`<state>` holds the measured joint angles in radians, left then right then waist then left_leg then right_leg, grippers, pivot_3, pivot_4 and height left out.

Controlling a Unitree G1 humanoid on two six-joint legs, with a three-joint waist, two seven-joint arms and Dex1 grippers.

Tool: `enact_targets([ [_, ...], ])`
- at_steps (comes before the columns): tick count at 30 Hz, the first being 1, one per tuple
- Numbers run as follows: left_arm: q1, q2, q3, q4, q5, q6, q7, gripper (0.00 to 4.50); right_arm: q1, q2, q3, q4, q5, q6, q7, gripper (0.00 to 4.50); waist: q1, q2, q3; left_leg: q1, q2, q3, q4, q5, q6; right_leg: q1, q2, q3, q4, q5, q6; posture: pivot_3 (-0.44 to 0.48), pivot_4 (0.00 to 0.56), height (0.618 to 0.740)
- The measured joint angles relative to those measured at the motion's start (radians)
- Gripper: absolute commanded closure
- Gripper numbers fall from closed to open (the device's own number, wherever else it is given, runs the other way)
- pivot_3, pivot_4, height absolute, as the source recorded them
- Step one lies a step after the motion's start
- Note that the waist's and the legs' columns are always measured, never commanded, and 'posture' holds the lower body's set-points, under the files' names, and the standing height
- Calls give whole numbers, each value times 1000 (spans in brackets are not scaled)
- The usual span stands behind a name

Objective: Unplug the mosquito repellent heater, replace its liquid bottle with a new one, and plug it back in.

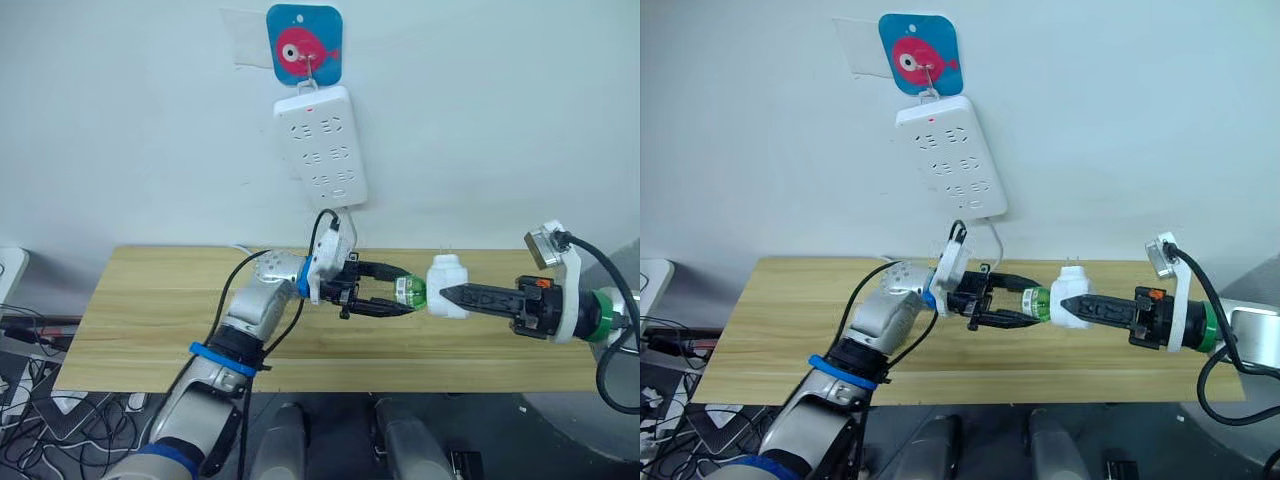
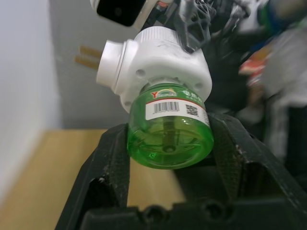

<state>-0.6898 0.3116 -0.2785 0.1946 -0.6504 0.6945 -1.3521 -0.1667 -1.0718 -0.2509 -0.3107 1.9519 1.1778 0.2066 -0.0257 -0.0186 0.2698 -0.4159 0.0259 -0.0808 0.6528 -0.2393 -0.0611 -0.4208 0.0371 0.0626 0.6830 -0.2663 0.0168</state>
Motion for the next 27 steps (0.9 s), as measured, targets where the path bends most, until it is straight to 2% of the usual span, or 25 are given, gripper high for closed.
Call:
enact_targets([
  [2, -37, 22, 21, 2, -108, 290, 25, 2247, 4, -15, 0, -23, 11, -3, 24, 1438, -2, 0, 0, 0, 0, 0, 0, 0, 0, 0, 0, 0, 0, 0, 0, 61, 243, 740],
  [5, -118, 21, 55, 104, -212, 621, 50, 2247, 14, -26, 0, -43, 16, -17, 57, 1438, -1, 0, 0, -1, 0, 0, 2, 0, 0, 0, 1, -1, 0, 0, 0, 61, 243, 740],
  [8, -141, 11, 71, 159, -236, 727, 64, 2247, 22, -30, 8, -48, 15, -32, 70, 1438, -1, 0, 0, -1, -1, 1, 2, 0, 0, 0, 0, 0, -1, 0, 0, 62, 242, 740],
  [9, -141, 10, 72, 167, -239, 739, 66, 1897, 23, -31, 12, -48, 15, -35, 70, 1438, -1, 0, 0, -1, 0, 1, 2, 0, 0, 0, -1, 0, -1, 0, 0, 62, 242, 740],
  [15, -140, -1, 104, 184, -208, 744, 163, 132, 48, -48, 26, -64, 2, -49, 58, 1438, 2, 0, 0, -1, 0, 1, 3, 0, 0, 0, -1, 0, 0, 0, 0, 84, 231, 740],
  [19, -137, 16, 139, 163, -199, 727, 207, 60, 100, -40, 22, -59, 1, -61, 58, 1438, 5, 0, 0, -1, 0, 2, 3, 0, 0, 0, -3, 1, -1, 0, 0, 94, 225, 740],
  [23, -79, 65, 169, 46, -165, 613, 233, 60, 129, -14, -4, -4, 0, -67, 59, 1438, 7, 0, 0, -1, 1, 2, 3, 1, -1, 0, -4, 2, 0, 0, 0, 98, 225, 740],
  [25, -3, 81, 161, -92, -99, 425, 223, 60, 135, -1, -21, 24, 0, -65, 64, 1438, 10, 0, 0, -1, 3, 3, 3, 1, -2, 0, -5, 3, -1, 1, -2, 109, 226, 740],
  [27, 105, 86, 147, -224, 11, 125, 191, 60, 149, 9, -42, 63, -1, -51, 78, 1438, 18, 0, 0, 0, 2, 5, 2, 2, -4, 0, -6, 4, -1, 2, -4, 109, 226, 740],
])
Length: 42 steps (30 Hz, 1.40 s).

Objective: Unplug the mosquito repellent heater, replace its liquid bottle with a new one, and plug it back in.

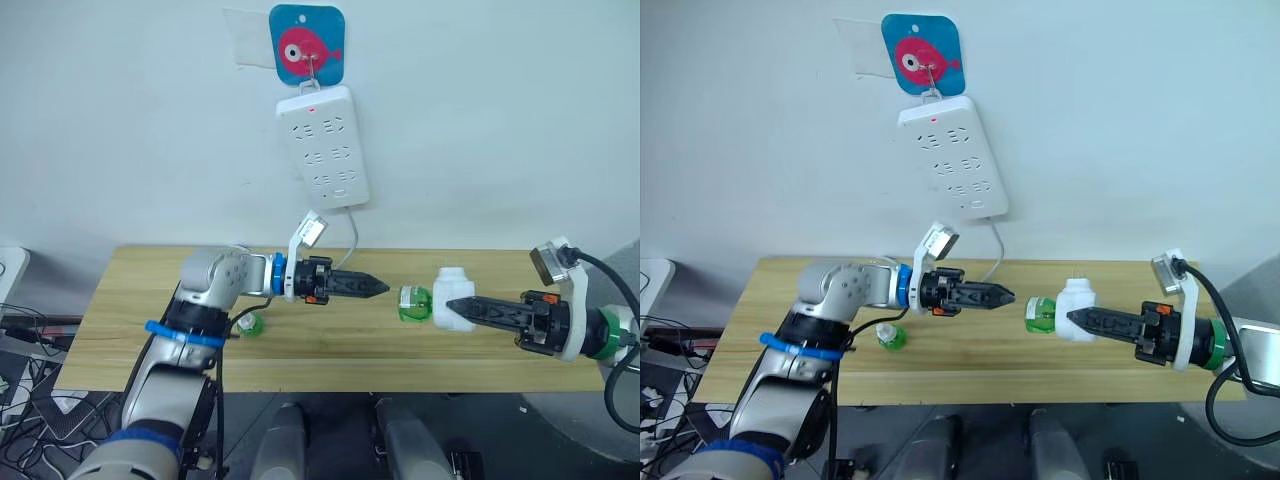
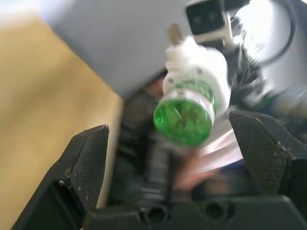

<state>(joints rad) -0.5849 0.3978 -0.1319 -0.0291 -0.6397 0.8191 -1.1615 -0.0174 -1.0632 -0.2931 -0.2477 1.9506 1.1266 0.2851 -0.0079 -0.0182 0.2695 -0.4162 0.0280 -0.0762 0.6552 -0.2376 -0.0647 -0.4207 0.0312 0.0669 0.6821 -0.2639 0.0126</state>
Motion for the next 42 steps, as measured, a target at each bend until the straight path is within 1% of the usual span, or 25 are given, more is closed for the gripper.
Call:
enact_targets([
  [2, 87, -9, -19, -55, 101, -305, -57, 60, 1, 5, -4, 24, -1, 15, 11, 1438, 11, 0, 0, 0, 0, 1, 0, 0, 0, 0, 0, 1, 0, 0, 0, 109, 226, 740],
  [3, 114, -14, -26, -62, 142, -434, -85, 60, 0, 8, -4, 29, -1, 21, 15, 1438, 16, 0, 0, 0, -1, 1, 1, -1, 2, 0, 0, 1, 0, 0, 0, 118, 234, 740],
  [5, 154, -50, -34, -46, 239, -761, -125, 60, -5, 15, -4, 42, -1, 37, 20, 1438, 32, 0, 0, 0, -2, 1, 4, -2, 3, 0, 1, 2, 0, 1, 2, 118, 234, 740],
  [9, 163, -102, -42, 57, 335, -1201, -165, 60, -27, 22, -2, 55, -1, 53, 21, 1438, 39, 0, 0, -1, -3, 3, 6, -2, 3, 1, 1, 3, -1, 1, 6, 115, 240, 740],
  [12, 152, -137, -67, 171, 393, -1412, -161, 60, -45, 37, 1, 54, -1, 60, 21, 1438, 39, 0, 0, -2, -4, 4, 6, -2, 4, 1, 1, 4, -2, 2, 6, 105, 248, 740],
  [15, 103, -159, -90, 271, 430, -1542, -139, 60, -66, 56, 8, 52, -1, 60, 20, 1438, 37, 0, 0, -2, -5, 4, 6, -2, 4, 1, 1, 4, -2, 3, 5, 104, 251, 740],
  [19, 53, -185, -104, 353, 458, -1634, -87, 60, -77, 73, 25, 22, -1, 58, 17, 1438, 33, 0, 0, -2, -4, 3, 6, -3, 5, 1, 2, 4, -1, 3, 4, 97, 254, 740],
  [25, 25, -190, -125, 407, 485, -1691, -27, 60, -81, 86, 41, -5, -2, 48, 16, 1438, 33, 0, 0, -1, -4, 3, 6, -3, 5, 1, 2, 3, -1, 3, 4, 92, 252, 740],
  [29, 16, -186, -149, 423, 482, -1713, -26, 891, -85, 87, 41, -11, -2, 38, 7, 1438, 32, 0, 0, -1, -4, 3, 6, -3, 5, 1, 2, 3, -1, 3, 4, 88, 251, 740],
  [30, 12, -184, -154, 427, 480, -1721, -27, 1300, -85, 88, 41, -11, -2, 37, 4, 1438, 32, 0, 0, -1, -4, 3, 6, -3, 5, 1, 2, 3, -1, 3, 4, 87, 252, 740],
  [33, 1, -180, -169, 434, 466, -1729, -28, 2202, -87, 89, 41, -11, -1, 34, -2, 1438, 31, 0, 0, -1, -4, 3, 6, -3, 5, 1, 2, 3, -1, 3, 4, 87, 252, 740],
  [39, -6, -168, -188, 441, 439, -1726, -36, 2235, -87, 89, 41, -14, 1, 36, -7, 1438, 31, 0, 0, -1, -4, 3, 6, -3, 5, 1, 2, 3, -1, 3, 4, 83, 249, 740],
  [40, -6, -165, -195, 433, 413, -1676, -51, 2235, -87, 88, 41, -15, 2, 35, -13, 1438, 31, 0, 0, -1, -4, 3, 6, -3, 5, 1, 2, 3, -1, 3, 4, 83, 249, 740],
  [42, 0, -144, -228, 373, 325, -1419, -84, 2235, -83, 75, 41, -15, -2, 34, -30, 1438, 28, 0, 0, -2, -3, 2, 6, -3, 5, 1, 2, 3, -1, 2, 6, 83, 249, 740],
])
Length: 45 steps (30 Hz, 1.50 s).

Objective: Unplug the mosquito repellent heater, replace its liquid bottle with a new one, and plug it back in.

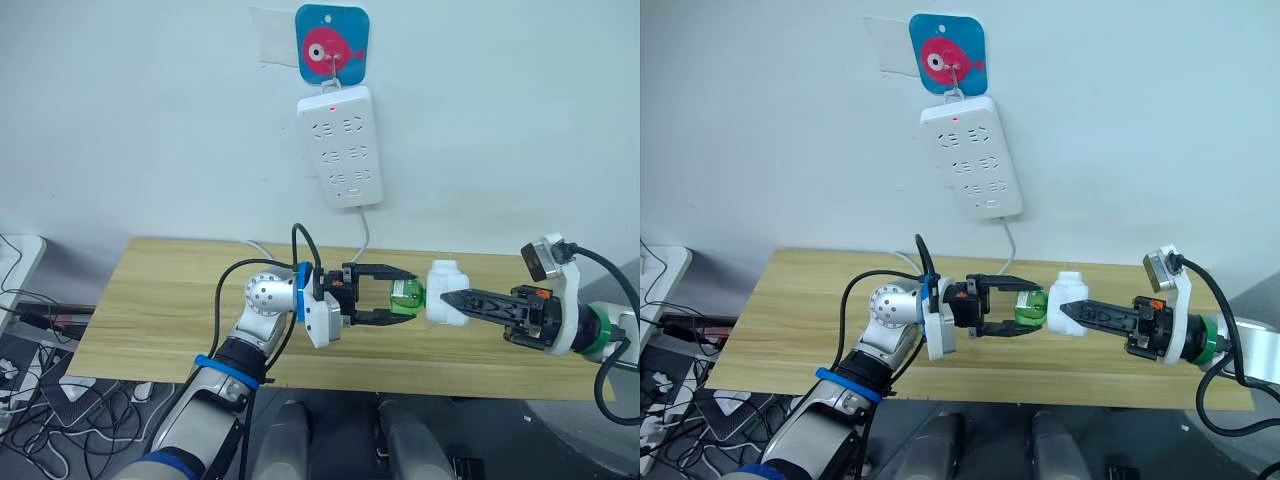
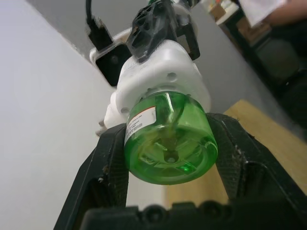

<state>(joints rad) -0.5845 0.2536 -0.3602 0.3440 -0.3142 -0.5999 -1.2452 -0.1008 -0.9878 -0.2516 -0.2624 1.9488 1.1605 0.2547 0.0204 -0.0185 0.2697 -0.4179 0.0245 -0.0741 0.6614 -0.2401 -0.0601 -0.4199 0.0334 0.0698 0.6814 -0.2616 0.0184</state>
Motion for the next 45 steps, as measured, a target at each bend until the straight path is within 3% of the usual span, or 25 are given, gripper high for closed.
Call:
enact_targets([
  [2, -3, 36, -31, -108, -143, 427, -8, 2235, 3, -31, 0, -3, -3, -4, -2, 1438, -2, 0, 0, -1, 2, -2, 0, 0, 0, 0, 0, -1, 0, -2, 3, 80, 247, 740],
  [7, -106, 107, -16, -199, -448, 1232, 5, 2235, -10, -87, 3, -27, -2, 3, 40, 1438, -16, 0, 0, -1, 1, -3, 0, 0, 0, 0, 2, -4, 0, -2, 3, 86, 249, 740],
  [11, -168, 111, 52, -155, -612, 1637, 39, 2235, -33, -114, 14, -63, -2, -5, 64, 1438, -25, 0, 0, -1, 1, -4, 0, 0, 0, 0, 3, -5, 0, -2, 3, 83, 246, 740],
  [14, -187, 92, 95, -78, -671, 1821, 55, 2235, -33, -114, 35, -76, -3, -26, 67, 1438, -26, 0, 0, -1, 1, -4, 0, 0, 0, 0, 3, -5, 0, -2, 3, 81, 248, 740],
  [17, -197, 78, 115, -30, -670, 1882, 61, 1278, -23, -116, 43, -80, -4, -39, 67, 1438, -25, 0, 0, -1, 1, -4, 0, 0, 0, 0, 3, -5, 0, -2, 3, 81, 248, 740],
  [21, -210, 77, 154, -3, -625, 1883, 101, 7, -2, -121, 44, -98, -3, -39, 69, 1438, -23, 0, 0, -1, 1, -3, 0, 0, 0, 0, 2, -4, 0, -2, 3, 84, 247, 740],
  [27, -208, 106, 128, -58, -516, 1743, 56, 7, 16, -100, 35, -57, -3, -40, 69, 1438, -21, 0, 0, 0, 1, -3, 0, 0, 0, 0, 1, -3, 0, -2, 3, 81, 249, 740],
  [31, -189, 115, 160, -105, -411, 1510, 55, 7, 36, -78, 0, 1, -3, -35, 66, 1438, -20, -1, 0, -1, 1, -2, -1, 0, 0, -1, 0, -2, 0, -2, 3, 82, 254, 740],
  [37, -22, 140, 180, -317, -220, 958, -42, 7, 30, -36, -35, 52, -3, -18, 31, 1438, -20, 0, 0, 1, 2, 0, -1, 0, 0, 0, -1, 0, 0, 0, 0, 96, 256, 740],
  [41, 68, 87, 192, -288, -75, 478, -67, 7, -5, 13, -40, 73, -3, -10, 11, 1438, -10, 0, 0, 0, 2, 1, 0, 0, 0, 0, -1, 1, -1, 0, 0, 97, 254, 740],
  [45, 77, 30, 192, -171, 34, 75, -63, 7, -30, 30, -40, 70, -3, 3, 2, 1438, 3, 0, 0, 0, 0, 2, 0, 0, 0, 0, -1, 1, -1, 0, 0, 87, 255, 740],
])
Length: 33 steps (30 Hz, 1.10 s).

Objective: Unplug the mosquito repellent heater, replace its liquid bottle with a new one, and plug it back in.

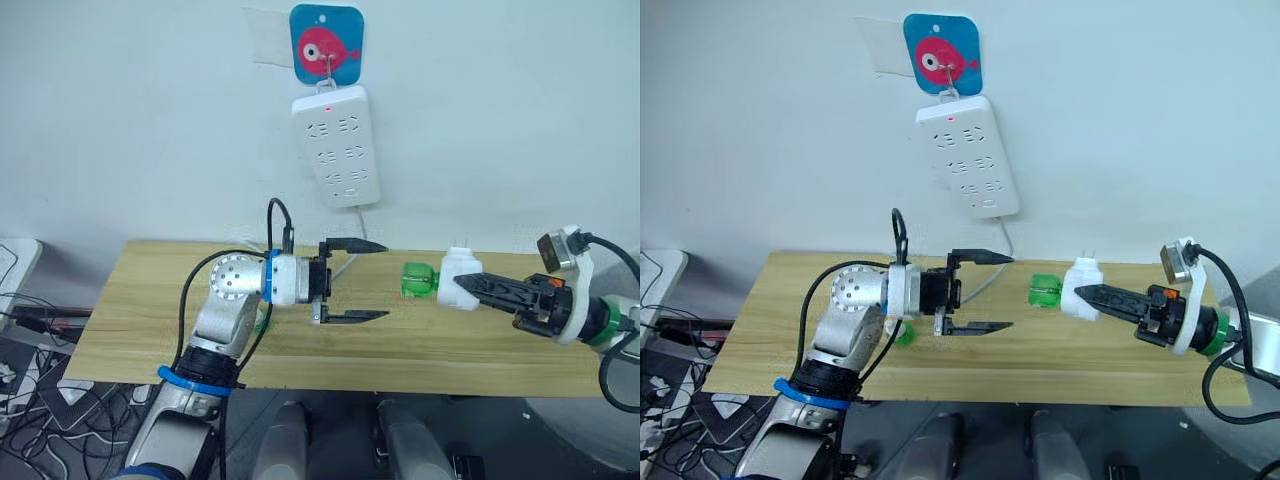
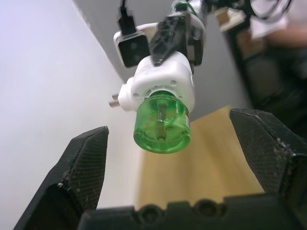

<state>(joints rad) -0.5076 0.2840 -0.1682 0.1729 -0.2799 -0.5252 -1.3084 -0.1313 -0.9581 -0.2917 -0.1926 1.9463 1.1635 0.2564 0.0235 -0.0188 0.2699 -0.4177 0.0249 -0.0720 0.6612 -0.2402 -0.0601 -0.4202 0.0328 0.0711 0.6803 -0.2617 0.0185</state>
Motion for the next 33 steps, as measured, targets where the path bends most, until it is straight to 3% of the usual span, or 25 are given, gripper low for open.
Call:
enact_targets([
  [6, -48, -59, -6, 179, 92, -330, 79, 7, -4, 31, 0, -32, 0, 1, -11, 1438, 1, 0, 0, -1, 0, 0, 0, 0, 0, 0, 0, 0, 0, 0, 0, 85, 254, 740],
  [16, -107, -72, -68, 315, 109, -485, 146, 7, -10, 62, 18, -72, 0, -20, -38, 1438, -1, 0, 0, 0, 0, -1, 0, 0, 0, 0, 1, -1, 0, 1, -1, 75, 260, 740],
  [23, -114, -64, -112, 335, 85, -520, 150, 2208, -9, 63, 20, -82, 0, -21, -40, 1438, -2, 0, 0, 0, 0, -1, 0, 0, 0, 0, 1, -1, 1, 0, 0, 70, 262, 740],
  [26, -116, -56, -122, 337, 74, -526, 149, 2273, -9, 62, 21, -85, 0, -21, -40, 1438, -4, 0, 0, 0, 0, -1, 0, 0, 0, 0, 1, -1, 0, 0, 0, 69, 264, 740],
  [29, -115, -47, -146, 325, 15, -461, 117, 2273, -7, 57, 22, -87, 0, -20, -40, 1438, -5, 0, 0, 0, 0, -1, 0, 0, 0, 0, 1, -1, 1, 0, 0, 69, 264, 740],
  [31, -105, -37, -165, 275, -43, -296, 90, 2273, -6, 41, 24, -86, -1, -20, -41, 1438, -6, 0, 0, 0, 0, -2, 0, 0, 0, 0, 1, -1, 1, 0, 0, 69, 264, 740],
  [33, -93, -6, -202, 154, -148, 69, 80, 2273, -5, -10, 24, -84, -4, -21, -39, 1438, -7, 0, 0, -1, 1, -3, 0, 0, 0, 0, 1, -2, 1, -1, 2, 76, 267, 740],
])
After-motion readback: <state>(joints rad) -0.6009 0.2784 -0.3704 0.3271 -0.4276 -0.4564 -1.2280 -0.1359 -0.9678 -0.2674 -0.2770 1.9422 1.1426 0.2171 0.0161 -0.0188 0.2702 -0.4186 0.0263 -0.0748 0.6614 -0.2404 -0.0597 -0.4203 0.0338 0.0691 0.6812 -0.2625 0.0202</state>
